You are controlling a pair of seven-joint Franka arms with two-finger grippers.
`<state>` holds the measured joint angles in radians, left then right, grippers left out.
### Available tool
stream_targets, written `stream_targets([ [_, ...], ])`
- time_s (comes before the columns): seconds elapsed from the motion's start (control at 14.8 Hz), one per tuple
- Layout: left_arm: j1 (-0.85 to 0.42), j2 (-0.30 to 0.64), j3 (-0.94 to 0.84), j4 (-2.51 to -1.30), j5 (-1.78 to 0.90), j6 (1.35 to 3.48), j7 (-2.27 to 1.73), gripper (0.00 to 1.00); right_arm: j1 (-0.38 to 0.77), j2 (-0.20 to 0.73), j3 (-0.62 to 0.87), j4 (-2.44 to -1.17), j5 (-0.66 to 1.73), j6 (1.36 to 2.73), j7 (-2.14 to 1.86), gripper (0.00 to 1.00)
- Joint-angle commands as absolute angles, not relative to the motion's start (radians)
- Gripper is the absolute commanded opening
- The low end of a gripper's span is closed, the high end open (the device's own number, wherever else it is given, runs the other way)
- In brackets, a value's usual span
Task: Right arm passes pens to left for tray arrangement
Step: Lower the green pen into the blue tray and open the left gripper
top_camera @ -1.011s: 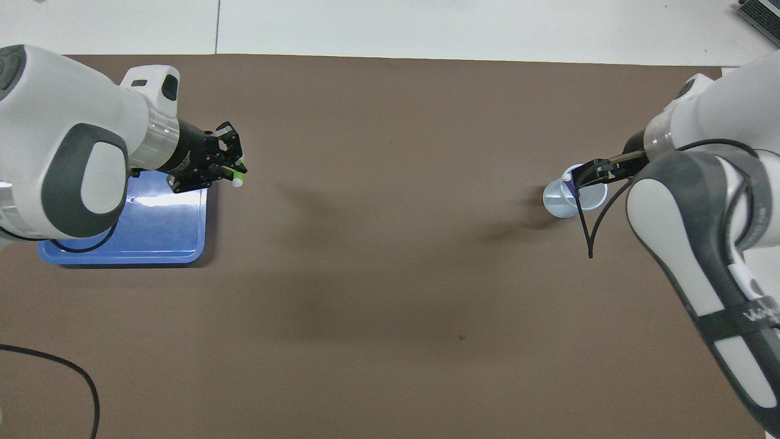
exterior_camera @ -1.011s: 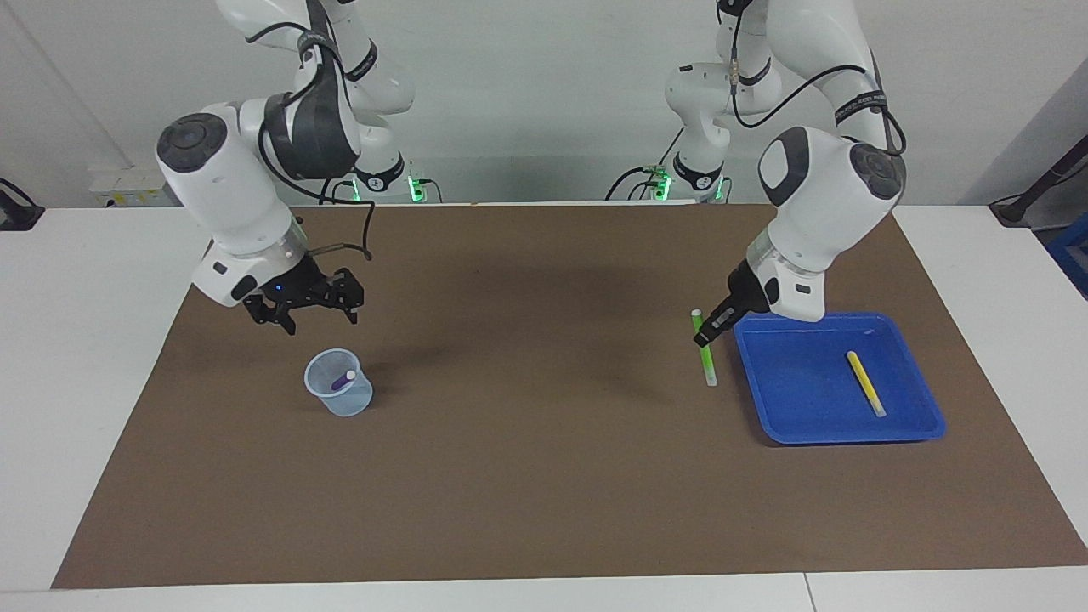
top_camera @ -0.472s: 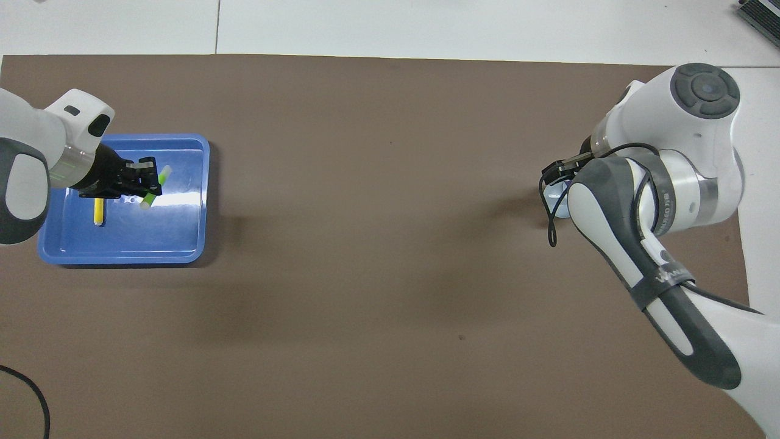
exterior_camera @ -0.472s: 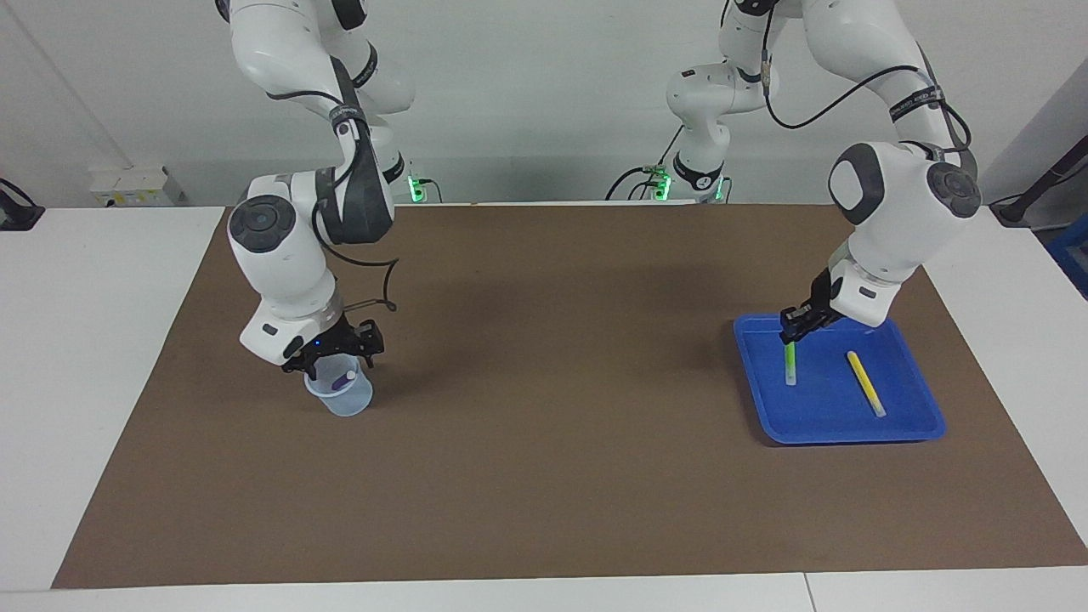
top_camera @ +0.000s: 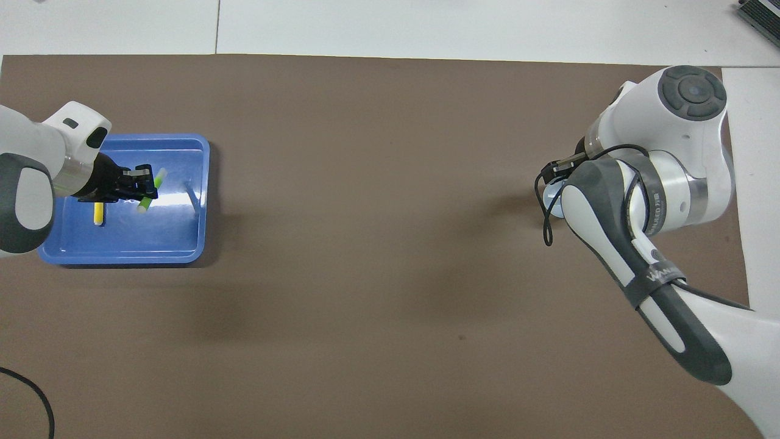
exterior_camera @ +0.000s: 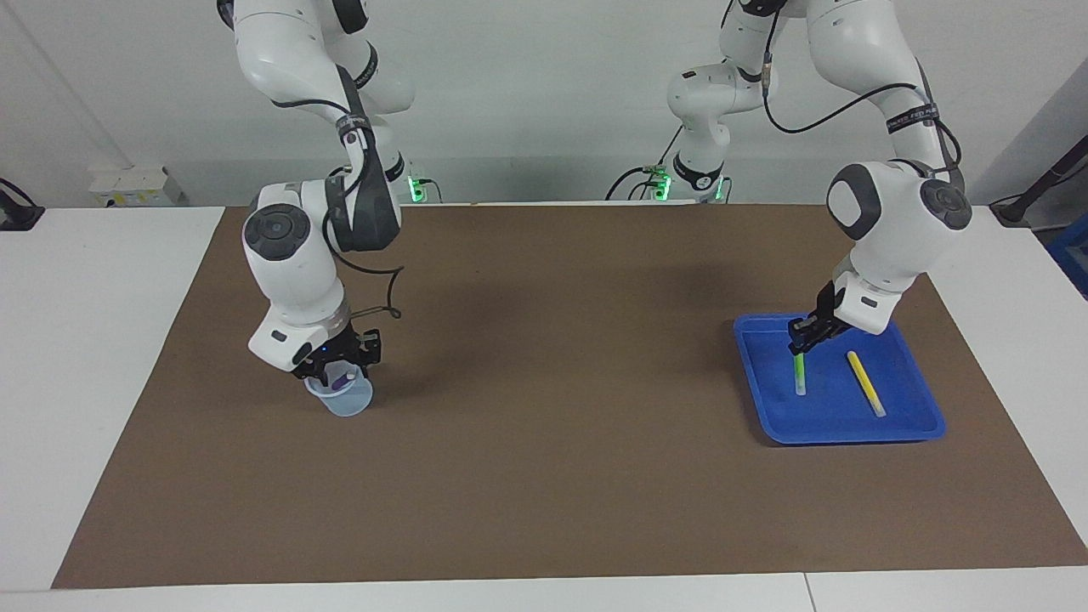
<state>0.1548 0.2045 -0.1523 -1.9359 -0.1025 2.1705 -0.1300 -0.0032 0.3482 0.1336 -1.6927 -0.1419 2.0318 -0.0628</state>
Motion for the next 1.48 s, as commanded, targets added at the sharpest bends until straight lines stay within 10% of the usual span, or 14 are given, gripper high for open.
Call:
stream_targets([
  [0.0, 0.172, 0.176, -0.16, -2.019, -0.086, 2.278, -0.112, 0.0, -0.008, 0.357, 0.14, -1.693, -0.17, 2.056, -0.041, 0.54],
  [1.08, 0.17, 0.167, -0.16, -2.195, -0.086, 2.445, -0.086, 0.0, -0.015, 0.367, 0.138, -1.683, -0.173, 2.039, -0.051, 0.26],
  [1.15, 0.169, 0.167, -0.16, -2.195, -0.086, 2.445, -0.086, 0.07, -0.015, 0.367, 0.138, -1.681, -0.173, 2.036, -0.052, 0.26],
  [1.21, 0.169, 0.167, -0.16, -2.194, -0.086, 2.445, -0.086, 0.41, -0.017, 0.367, 0.138, -1.681, -0.175, 2.036, -0.054, 0.26],
  [1.42, 0.167, 0.17, -0.158, -2.181, -0.086, 2.434, -0.086, 0.78, -0.025, 0.368, 0.14, -1.681, -0.198, 2.048, -0.06, 0.3],
])
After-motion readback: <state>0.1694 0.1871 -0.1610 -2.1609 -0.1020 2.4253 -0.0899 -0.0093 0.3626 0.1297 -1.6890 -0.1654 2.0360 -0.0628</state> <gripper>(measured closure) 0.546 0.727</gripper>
